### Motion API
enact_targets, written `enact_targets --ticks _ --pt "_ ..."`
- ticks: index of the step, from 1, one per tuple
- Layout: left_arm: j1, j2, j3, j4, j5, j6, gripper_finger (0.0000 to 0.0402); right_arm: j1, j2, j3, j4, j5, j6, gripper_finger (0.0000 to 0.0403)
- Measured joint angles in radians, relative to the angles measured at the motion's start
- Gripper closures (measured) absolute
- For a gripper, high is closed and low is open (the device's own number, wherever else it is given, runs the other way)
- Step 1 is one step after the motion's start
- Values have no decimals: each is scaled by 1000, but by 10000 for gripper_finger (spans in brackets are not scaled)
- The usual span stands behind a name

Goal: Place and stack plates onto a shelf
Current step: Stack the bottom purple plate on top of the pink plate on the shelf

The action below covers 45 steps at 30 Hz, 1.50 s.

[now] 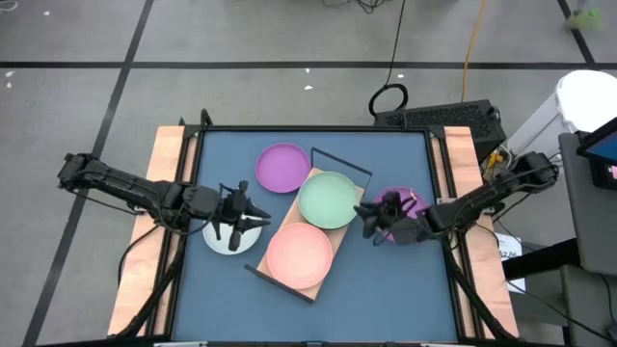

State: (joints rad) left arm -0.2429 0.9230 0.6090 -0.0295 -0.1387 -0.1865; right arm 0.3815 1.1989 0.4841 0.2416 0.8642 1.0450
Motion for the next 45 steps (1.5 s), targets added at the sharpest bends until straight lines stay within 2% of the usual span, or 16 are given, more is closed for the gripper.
enact_targets --ticks 13,19,25,30,40,45 --pt "-9 99 -1 -4 0 -35 316 207 0 0 38 -8 -347 277" --pt "-9 132 -1 -2 -1 -50 316 237 -4 0 29 -99 -429 277" --pt "-9 132 -1 -5 -1 -70 316 235 -7 0 30 -111 -429 277" --pt "-9 132 -1 -5 -1 -87 316 233 -34 4 -24 -190 -414 277" --pt "-9 132 -1 -5 -2 -85 316 234 -34 172 -482 -216 -230 277" --pt "-9 132 -1 -5 -2 -85 316 235 -15 188 -647 -243 -83 277"
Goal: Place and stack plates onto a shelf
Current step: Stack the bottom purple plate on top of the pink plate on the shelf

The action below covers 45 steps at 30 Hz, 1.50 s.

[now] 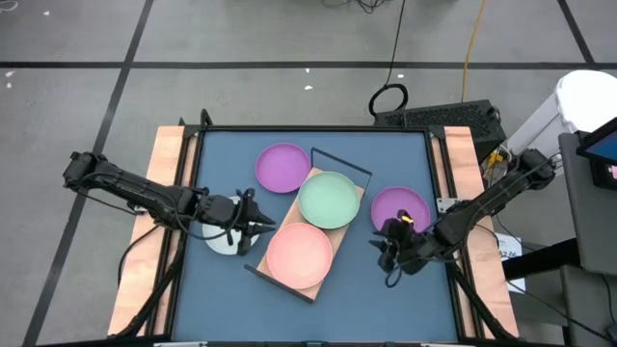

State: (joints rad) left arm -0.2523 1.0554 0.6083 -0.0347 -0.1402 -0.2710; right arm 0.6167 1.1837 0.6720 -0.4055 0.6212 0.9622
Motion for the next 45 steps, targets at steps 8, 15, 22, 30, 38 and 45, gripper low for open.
enact_targets --ticks 8,15,22,30,38,45 --pt "0 0 0 0 0 3 316 -8 23 0 -70 -29 107 277" --pt "0 0 0 0 -1 2 316 -71 23 0 -210 -150 127 277" --pt "2 0 0 1 -2 11 316 -107 33 0 -273 -205 151 277" --pt "10 0 0 20 -3 14 316 -105 130 0 -287 -212 -8 277" --pt "10 0 1 16 -3 14 316 -105 212 0 -281 -206 -156 277" --pt "10 0 1 14 -3 14 316 -104 274 2 -260 -208 -189 324"
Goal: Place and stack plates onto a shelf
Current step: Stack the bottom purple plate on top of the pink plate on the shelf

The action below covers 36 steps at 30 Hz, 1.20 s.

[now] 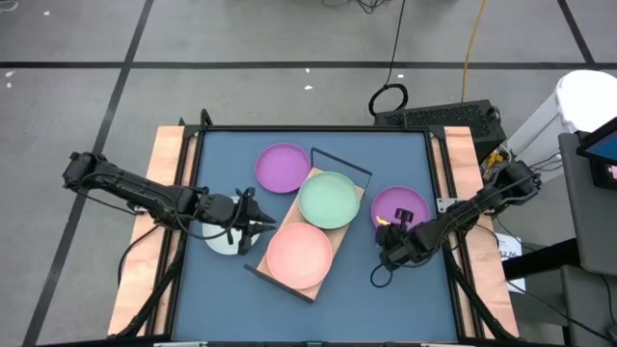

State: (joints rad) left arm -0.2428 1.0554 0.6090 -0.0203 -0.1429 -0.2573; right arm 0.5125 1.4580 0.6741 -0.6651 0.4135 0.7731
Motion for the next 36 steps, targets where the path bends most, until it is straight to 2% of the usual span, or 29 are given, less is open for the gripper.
enact_targets --ticks 3,5,15,22,29,36 --pt "0 0 0 12 0 0 316 0 -8 -1 -1 -15 -4 378" --pt "0 0 0 30 0 16 316 -1 -26 -4 -13 -15 -14 391" --pt "0 0 0 76 1 62 316 6 -126 27 -24 -72 25 398" --pt "-1 0 0 78 1 61 316 67 -126 153 -79 -113 31 402" --pt "-11 0 0 101 -31 66 316 138 -126 293 -137 -121 102 402" --pt "-34 0 0 103 -43 78 316 217 -116 359 -155 -112 158 402"
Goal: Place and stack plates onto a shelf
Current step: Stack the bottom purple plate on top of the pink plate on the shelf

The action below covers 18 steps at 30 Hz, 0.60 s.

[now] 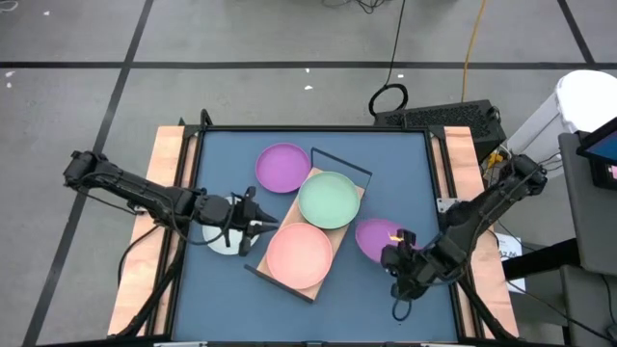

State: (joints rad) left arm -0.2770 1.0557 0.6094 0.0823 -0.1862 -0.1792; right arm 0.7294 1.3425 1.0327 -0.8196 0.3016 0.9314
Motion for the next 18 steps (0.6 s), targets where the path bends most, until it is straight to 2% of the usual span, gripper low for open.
enact_targets --ticks 9,14,18 --pt "-57 0 0 102 -2 119 316 87 62 128 -1 12 -2 402" --pt "-104 9 47 109 -5 187 315 117 129 229 -2 16 -44 402" --pt "-158 59 104 97 -6 242 292 132 189 321 -1 31 -109 403"
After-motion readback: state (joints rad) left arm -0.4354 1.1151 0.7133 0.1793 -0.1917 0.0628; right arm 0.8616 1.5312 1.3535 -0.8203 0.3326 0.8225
